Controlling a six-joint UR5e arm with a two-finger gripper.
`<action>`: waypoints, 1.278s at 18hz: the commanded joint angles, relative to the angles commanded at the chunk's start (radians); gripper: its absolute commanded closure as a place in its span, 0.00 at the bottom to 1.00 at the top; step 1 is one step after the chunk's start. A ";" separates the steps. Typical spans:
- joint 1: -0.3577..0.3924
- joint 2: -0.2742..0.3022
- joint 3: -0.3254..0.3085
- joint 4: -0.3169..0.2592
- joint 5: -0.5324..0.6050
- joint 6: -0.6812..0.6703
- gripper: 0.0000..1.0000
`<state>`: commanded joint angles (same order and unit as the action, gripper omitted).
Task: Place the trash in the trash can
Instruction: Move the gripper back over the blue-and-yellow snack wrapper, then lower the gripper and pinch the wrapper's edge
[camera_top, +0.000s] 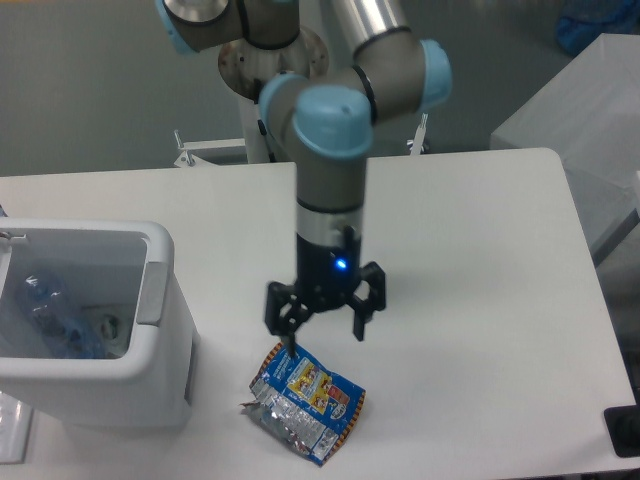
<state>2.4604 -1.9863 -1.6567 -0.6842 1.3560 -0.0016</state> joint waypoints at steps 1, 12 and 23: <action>0.006 -0.014 0.000 0.000 0.000 0.020 0.00; 0.015 -0.175 0.006 0.011 0.014 0.227 0.00; -0.001 -0.252 0.089 0.011 0.012 0.235 0.14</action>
<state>2.4590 -2.2380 -1.5677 -0.6734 1.3683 0.2332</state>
